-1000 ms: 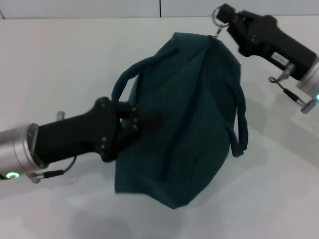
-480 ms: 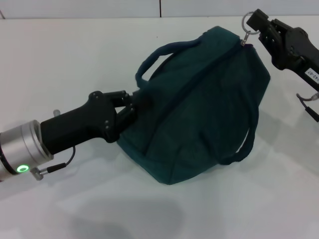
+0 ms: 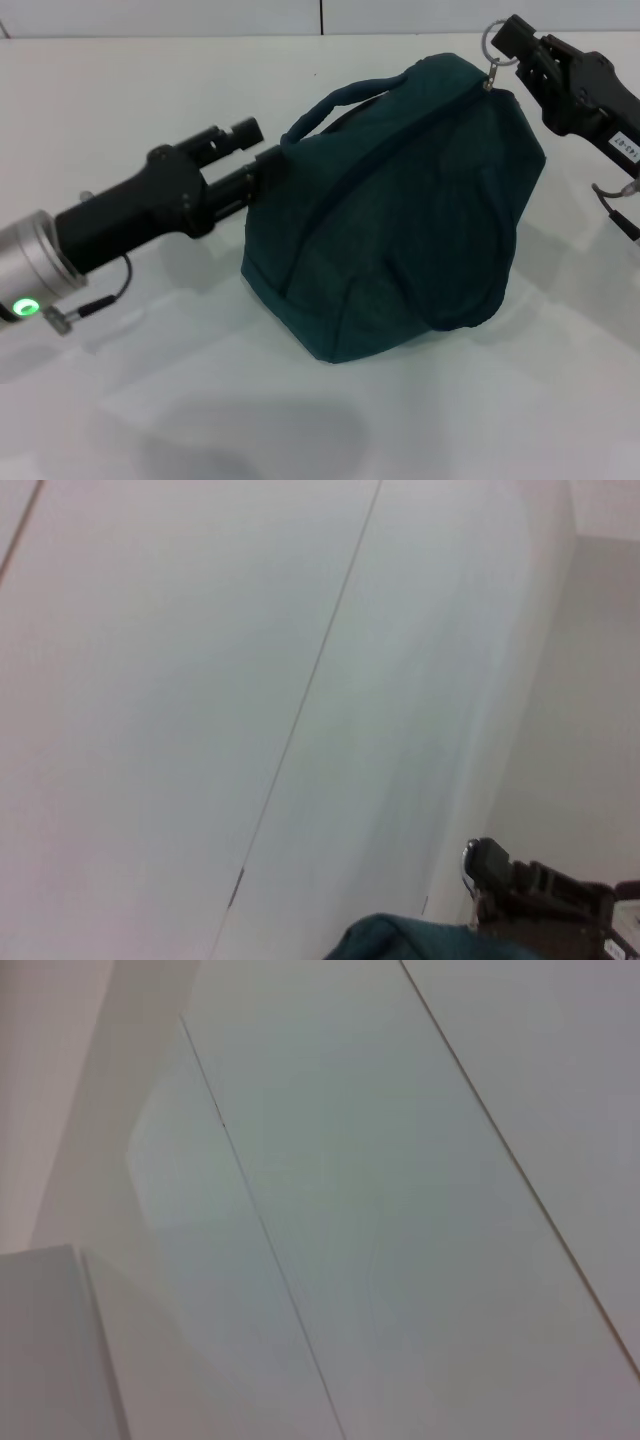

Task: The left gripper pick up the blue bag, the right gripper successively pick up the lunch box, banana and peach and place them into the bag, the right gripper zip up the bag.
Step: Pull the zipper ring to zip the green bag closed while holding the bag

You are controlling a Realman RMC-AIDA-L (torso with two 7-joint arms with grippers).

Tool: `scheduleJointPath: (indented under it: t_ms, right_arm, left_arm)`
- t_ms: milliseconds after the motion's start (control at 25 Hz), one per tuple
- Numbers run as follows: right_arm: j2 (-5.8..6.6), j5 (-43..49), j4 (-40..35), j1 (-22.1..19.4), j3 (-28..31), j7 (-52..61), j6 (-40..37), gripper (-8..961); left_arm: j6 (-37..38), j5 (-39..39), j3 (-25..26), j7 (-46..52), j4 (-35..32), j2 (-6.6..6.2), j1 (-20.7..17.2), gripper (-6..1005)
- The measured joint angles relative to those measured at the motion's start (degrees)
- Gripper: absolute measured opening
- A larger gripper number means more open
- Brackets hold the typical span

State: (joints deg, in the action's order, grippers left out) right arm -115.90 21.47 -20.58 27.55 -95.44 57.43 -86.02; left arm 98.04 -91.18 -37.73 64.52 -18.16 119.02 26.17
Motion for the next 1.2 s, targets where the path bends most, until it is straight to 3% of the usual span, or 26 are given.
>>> scheduleJointPath:
  t_ms: [80, 120, 240, 440, 720, 960, 1080, 1120, 1200]
  right_arm:
    - [-0.03, 0.0, 0.0, 0.3, 0.0, 0.0, 0.5, 121]
    - [-0.05, 0.0, 0.0, 0.5, 0.0, 0.1, 0.8, 121]
    - [-0.1, -0.4, 0.1, 0.7, 0.0, 0.4, 1.1, 122]
    - [-0.18, -1.2, 0.6, 1.1, 0.0, 0.7, 1.8, 124]
    - [-0.2, -1.3, 0.6, 1.6, 0.0, 1.2, 2.0, 127]
    - [-0.2, -1.3, 0.6, 2.1, -0.1, 1.3, 2.1, 129]
    - [-0.2, -1.3, 0.6, 2.3, -0.2, 1.3, 2.3, 130]
    - [-0.19, -1.3, 0.6, 2.3, -0.2, 1.3, 2.3, 130]
    - [-0.2, -1.3, 0.6, 2.5, -0.3, 1.4, 2.3, 131]
  left_arm:
    - [0.1, 0.0, -0.1, 3.2, -2.4, -0.06, -0.3, 387]
    - [0.1, -1.1, -0.5, 8.9, -8.0, -0.02, -0.9, 432]
    - [0.3, -3.0, -1.3, 15.0, -14.5, 0.21, -1.1, 564]
    - [-0.3, -4.6, -8.5, 29.8, -31.1, 0.26, -0.7, 707]
    - [-4.5, -9.5, -21.7, 53.0, -57.7, 0.46, 0.9, 706]
    - [-7.1, -22.6, -31.4, 76.6, -76.6, 0.49, 4.1, 707]
    - [-7.5, -25.2, -33.8, 81.6, -79.9, 0.5, 4.8, 701]
    - [-8.4, -29.2, -37.8, 88.1, -83.7, 0.56, 5.6, 699]
    - [-9.0, -32.4, -40.6, 91.5, -85.4, 0.58, 6.2, 695]
